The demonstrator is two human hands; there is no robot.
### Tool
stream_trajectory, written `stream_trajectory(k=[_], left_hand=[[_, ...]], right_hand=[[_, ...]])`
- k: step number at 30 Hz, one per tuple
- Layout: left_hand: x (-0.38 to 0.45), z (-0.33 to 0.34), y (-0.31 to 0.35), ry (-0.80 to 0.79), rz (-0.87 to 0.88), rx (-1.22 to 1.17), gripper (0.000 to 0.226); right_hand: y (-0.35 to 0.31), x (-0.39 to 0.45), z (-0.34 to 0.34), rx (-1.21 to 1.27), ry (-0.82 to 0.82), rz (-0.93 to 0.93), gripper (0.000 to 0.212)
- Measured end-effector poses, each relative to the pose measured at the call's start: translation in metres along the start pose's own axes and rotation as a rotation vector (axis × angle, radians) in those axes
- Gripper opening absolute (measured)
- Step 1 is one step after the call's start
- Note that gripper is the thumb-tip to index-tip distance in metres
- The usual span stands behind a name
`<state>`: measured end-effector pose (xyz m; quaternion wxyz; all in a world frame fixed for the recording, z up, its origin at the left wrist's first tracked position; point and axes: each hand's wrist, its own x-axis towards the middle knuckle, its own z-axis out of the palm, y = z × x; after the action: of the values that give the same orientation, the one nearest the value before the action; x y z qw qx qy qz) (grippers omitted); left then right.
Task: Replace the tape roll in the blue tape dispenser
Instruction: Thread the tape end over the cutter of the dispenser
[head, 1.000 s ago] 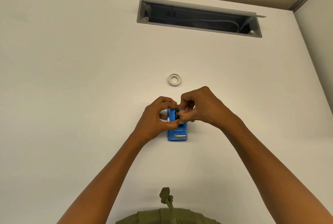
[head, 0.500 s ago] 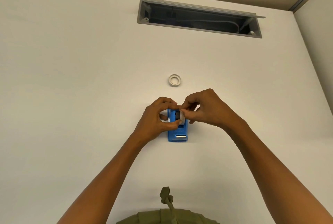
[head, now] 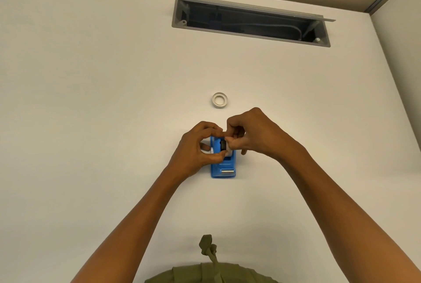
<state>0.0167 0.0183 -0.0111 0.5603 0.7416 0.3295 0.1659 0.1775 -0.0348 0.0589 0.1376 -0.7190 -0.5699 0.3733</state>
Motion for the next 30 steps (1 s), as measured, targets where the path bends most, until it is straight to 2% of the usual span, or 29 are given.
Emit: stream_trajectory(k=[4,8,12,18,22,26,30], left_hand=[[0.0,0.0,0.0,0.006,-0.006,-0.003,0.039],[-0.002,0.0,0.001,0.006,-0.006,-0.011,0.039],[-0.001,-0.001,0.002,-0.001,0.003,-0.016,0.038],[-0.002,-0.001,0.003,-0.005,0.0,-0.019,0.04],[-0.002,-0.001,0.004,-0.002,0.002,-0.023,0.038],[-0.002,0.0,0.004,0.007,-0.002,-0.026,0.037],[-0.002,0.0,0.004,0.005,-0.003,-0.014,0.038]], right_hand=[[0.008,-0.002,0.0,0.064,0.026,-0.017,0.005],[0.021,-0.018,0.007,0.271,0.173,-0.011,0.011],[0.022,-0.026,0.024,0.116,0.315,-0.1,0.021],[0.015,-0.027,0.028,0.04,0.417,-0.17,0.01],[0.012,-0.028,0.027,0.002,0.409,-0.172,0.01],[0.009,-0.029,0.031,-0.223,0.389,-0.237,0.009],[0.009,-0.03,0.037,-0.313,0.35,-0.209,0.014]])
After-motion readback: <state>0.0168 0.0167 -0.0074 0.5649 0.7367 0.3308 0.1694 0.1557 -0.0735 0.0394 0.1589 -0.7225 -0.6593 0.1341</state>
